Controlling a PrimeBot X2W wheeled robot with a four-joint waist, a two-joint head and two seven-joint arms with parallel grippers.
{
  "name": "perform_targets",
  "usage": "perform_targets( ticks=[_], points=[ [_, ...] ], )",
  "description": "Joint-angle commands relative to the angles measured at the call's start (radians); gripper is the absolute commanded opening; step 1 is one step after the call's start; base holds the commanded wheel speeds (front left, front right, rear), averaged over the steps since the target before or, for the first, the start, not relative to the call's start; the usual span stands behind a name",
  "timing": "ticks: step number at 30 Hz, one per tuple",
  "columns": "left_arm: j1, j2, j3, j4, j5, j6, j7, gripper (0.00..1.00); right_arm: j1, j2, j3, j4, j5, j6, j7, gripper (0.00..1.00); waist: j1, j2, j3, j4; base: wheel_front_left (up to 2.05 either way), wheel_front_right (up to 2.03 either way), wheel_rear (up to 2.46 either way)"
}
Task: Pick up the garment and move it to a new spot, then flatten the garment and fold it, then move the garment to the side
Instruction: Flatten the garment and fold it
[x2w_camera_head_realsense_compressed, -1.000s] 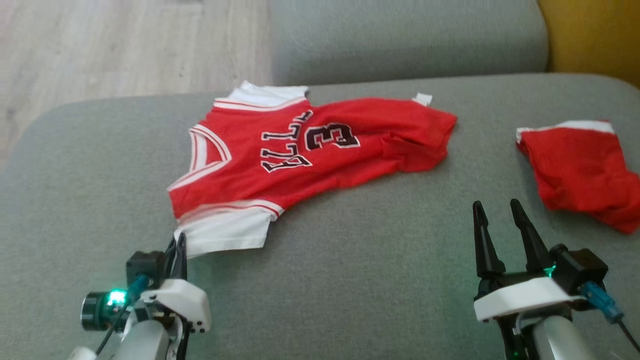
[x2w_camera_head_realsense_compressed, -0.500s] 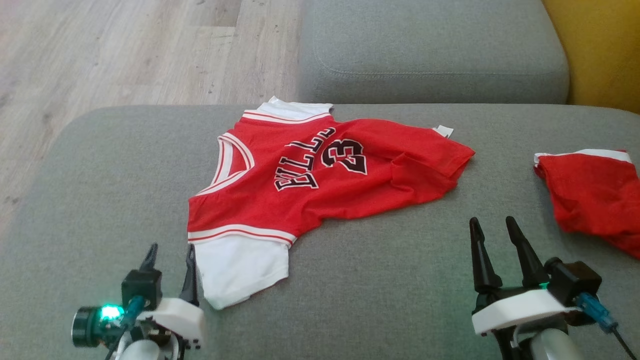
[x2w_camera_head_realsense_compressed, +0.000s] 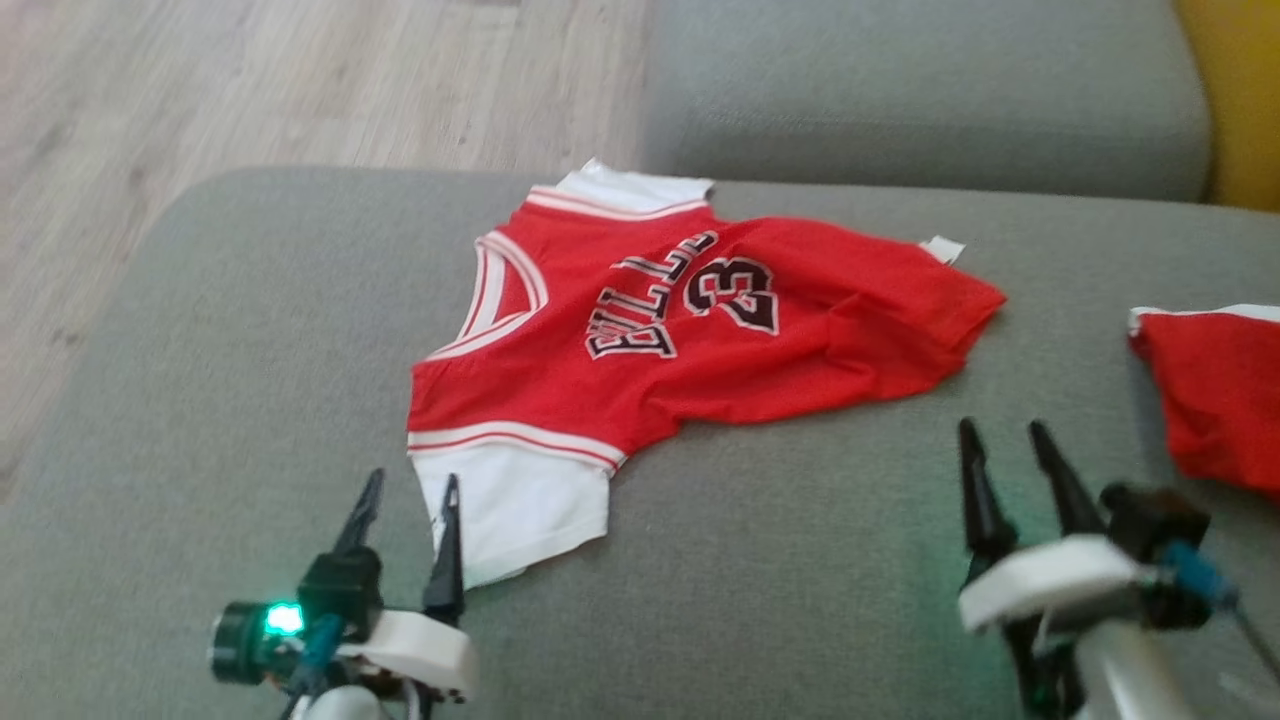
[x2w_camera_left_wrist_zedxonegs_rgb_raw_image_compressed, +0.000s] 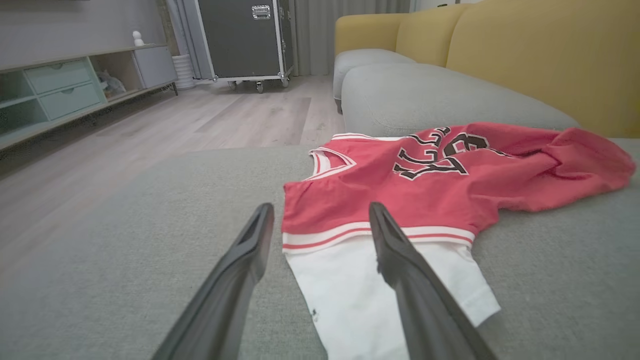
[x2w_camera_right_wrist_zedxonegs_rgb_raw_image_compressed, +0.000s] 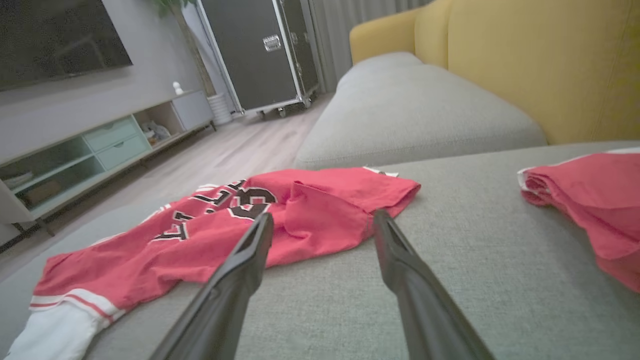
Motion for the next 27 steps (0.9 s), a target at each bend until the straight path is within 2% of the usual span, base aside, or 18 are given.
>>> perform_targets(
  ticks=[1,4,5,8,14,19,20,21,22,27],
  points=[
    [-0.047,0.003,0.022,-0.037,0.004,-0.007,-0.014,1.00,-0.097,-0.004,0.000,0.002,0.000,-0.001,0.017,1.00,0.0001,-0.0001,0.027,0.024,0.00,0.00,0.00],
    [-0.066,-0.009,0.006,-0.039,0.006,-0.016,-0.018,1.00,-0.197,-0.004,-0.055,0.128,0.006,-0.001,0.065,1.00,0.0001,-0.0001,0.058,0.053,0.00,0.00,0.00],
    [-0.080,-0.015,-0.004,-0.036,0.007,-0.022,-0.020,1.00,-0.266,-0.004,-0.105,0.229,0.001,-0.001,0.087,1.00,0.0001,-0.0001,0.075,0.073,0.00,0.00,0.00],
    [-0.098,-0.025,-0.017,-0.032,0.009,-0.027,-0.022,1.00,-0.364,-0.004,-0.172,0.380,-0.019,-0.001,0.103,1.00,0.0001,-0.0001,0.100,0.100,0.00,0.00,0.00],
    [-0.126,-0.037,-0.035,-0.020,0.008,-0.034,-0.028,1.00,-0.522,-0.004,-0.306,0.646,-0.066,-0.001,0.076,1.00,0.0001,-0.0001,0.134,0.134,0.00,0.00,0.00],
    [-0.138,-0.039,-0.041,-0.009,0.006,-0.036,-0.035,1.00,-0.607,-0.004,-0.386,0.794,-0.146,-0.001,0.038,1.00,0.0001,-0.0001,0.147,0.143,0.00,0.00,0.00],
    [-0.140,-0.039,-0.041,-0.007,0.005,-0.036,-0.036,1.00,-0.617,-0.004,-0.402,0.812,-0.164,-0.001,0.033,0.92,0.0001,-0.0001,0.149,0.143,0.00,0.00,0.00],
    [-0.141,-0.039,-0.041,-0.006,0.005,-0.036,-0.037,1.00,-0.624,-0.004,-0.418,0.825,-0.182,-0.001,0.028,0.39,0.0001,-0.0001,0.150,0.143,0.00,0.00,0.00],
    [-0.143,-0.039,-0.041,-0.004,0.004,-0.035,-0.038,1.00,-0.629,-0.004,-0.434,0.834,-0.199,-0.001,0.023,0.00,0.0001,-0.0001,0.150,0.142,0.00,0.00,0.00],
    [-0.140,-0.034,-0.036,0.011,-0.003,-0.029,-0.043,1.00,-0.635,-0.004,-0.484,0.866,-0.259,-0.001,0.003,0.00,0.0001,-0.0001,0.132,0.117,0.00,0.00,0.00]
  ],
)
